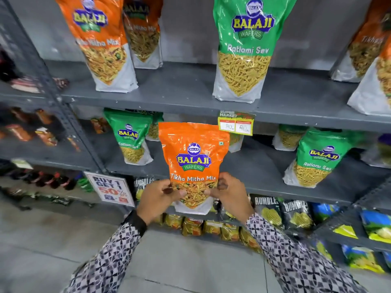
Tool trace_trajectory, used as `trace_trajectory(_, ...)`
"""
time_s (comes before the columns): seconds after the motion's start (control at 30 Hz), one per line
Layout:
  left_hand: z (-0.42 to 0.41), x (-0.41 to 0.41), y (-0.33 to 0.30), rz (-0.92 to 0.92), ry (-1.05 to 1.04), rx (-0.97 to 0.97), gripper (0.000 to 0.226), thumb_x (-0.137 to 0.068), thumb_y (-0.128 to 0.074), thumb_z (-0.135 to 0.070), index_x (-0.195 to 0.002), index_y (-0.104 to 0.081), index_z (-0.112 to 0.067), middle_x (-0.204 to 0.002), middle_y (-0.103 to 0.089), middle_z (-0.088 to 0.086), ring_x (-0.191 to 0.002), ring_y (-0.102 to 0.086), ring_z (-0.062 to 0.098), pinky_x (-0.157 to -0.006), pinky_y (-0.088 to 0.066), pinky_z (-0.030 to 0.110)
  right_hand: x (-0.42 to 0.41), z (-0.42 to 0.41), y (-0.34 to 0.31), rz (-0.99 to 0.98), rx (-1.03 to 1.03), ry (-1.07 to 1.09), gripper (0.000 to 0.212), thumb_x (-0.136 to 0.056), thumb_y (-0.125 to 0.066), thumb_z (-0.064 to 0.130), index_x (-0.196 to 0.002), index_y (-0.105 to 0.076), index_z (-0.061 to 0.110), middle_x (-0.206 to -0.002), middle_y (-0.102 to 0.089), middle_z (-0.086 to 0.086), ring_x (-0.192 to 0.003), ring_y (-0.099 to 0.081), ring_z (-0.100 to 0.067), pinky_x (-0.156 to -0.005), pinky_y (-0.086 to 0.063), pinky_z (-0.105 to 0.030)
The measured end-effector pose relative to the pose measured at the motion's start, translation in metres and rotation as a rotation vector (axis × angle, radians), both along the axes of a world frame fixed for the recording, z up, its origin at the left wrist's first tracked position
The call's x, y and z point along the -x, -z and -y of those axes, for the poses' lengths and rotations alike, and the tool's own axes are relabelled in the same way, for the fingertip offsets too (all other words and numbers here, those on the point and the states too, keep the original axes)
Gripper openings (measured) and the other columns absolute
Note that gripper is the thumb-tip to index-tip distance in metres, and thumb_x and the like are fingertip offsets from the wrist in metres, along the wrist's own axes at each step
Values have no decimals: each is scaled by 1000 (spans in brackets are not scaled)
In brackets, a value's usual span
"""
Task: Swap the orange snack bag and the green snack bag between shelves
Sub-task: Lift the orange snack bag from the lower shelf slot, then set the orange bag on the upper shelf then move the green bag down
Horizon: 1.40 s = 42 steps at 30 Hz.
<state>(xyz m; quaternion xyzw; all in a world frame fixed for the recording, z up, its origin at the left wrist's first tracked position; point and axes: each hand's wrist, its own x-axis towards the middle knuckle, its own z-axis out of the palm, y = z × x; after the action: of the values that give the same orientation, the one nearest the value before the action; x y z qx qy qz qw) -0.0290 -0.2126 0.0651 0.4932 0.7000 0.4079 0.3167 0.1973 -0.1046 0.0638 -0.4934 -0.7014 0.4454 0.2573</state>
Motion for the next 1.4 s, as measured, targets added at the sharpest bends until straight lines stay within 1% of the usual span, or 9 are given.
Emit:
trace_trajectory(0.1,19,2,-37,-1,-39,-78,40,-74,-83,-63,-100,-81,-33,-93,-86,-8,-89,-82,21,-88,-63,54,0,17,-35,-107,-36,9,38,-69,-94,29,-95,-68,21,-91,-78,-2,-86,-76,-22,-65,-56,-19)
trace_trajectory(0.27,24,4,-105,-9,-42,-256,17,-84,-85,-38,-100,-83,-32,-95,-86,-10,-89,-81,18,-84,-64,51,3,25,-106,-226,-165,-16,38,-69,-93,35,-99,-71,27,-89,-79,0,-85,-75,-21,-75,-63,-32)
trace_trajectory(0.47,-16,21,-180,9,-52,-471,16,-87,-84,-22,-102,-84,-29,-103,-86,-11,-97,-81,11,-93,-63,42,28,-12,-194,-360,-322,-26,34,-74,-91,25,-95,-68,38,-85,-76,10,-72,-66,4,-69,-54,-13)
trace_trajectory(0.77,-110,66,-232,-73,-166,-551,20,-86,-83,-38,-103,-83,-27,-98,-86,-9,-92,-78,10,-82,-59,34,108,-104,-248,-265,-394,17,31,-90,-77,25,-116,-64,18,-103,-75,1,-97,-73,-22,-92,-60,-48)
trace_trajectory(0.97,-153,79,-225,-94,-196,-524,10,-88,-83,-33,-97,-81,-30,-87,-83,-17,-75,-74,-6,-72,-55,30,138,-140,-247,-179,-386,52,28,-93,-73,23,-118,-65,14,-111,-78,-4,-102,-74,-26,-94,-58,-48)
trace_trajectory(1.13,-163,83,-216,-112,-207,-493,13,-83,-78,-54,-93,-78,-46,-96,-84,-16,-93,-78,7,-90,-63,46,137,-144,-241,-170,-411,60,31,-98,-67,22,-127,-60,14,-102,-67,3,-97,-65,-18,-80,-43,-28)
trace_trajectory(1.23,-163,83,-212,-102,-200,-498,38,-79,-74,-66,-107,-79,-41,-103,-84,-18,-99,-77,5,-96,-62,48,136,-142,-236,-166,-452,50,35,-98,-66,21,-131,-59,15,-110,-73,-1,-105,-69,-23,-85,-50,-31)
trace_trajectory(1.33,-158,78,-207,-94,-216,-533,50,-86,-76,-61,-130,-71,-38,-118,-81,-17,-112,-74,2,-101,-59,42,127,-136,-228,-195,-517,13,48,-97,-67,18,-142,-54,22,-121,-76,-3,-109,-72,-25,-97,-58,-46)
trace_trajectory(1.4,-154,68,-205,-89,-334,-621,56,-89,-77,-56,-140,-65,-36,-126,-75,-13,-115,-70,6,-97,-57,35,113,-129,-225,-225,-544,17,57,-98,-66,13,-151,-47,19,-133,-71,-6,-119,-70,-24,-106,-55,-45)
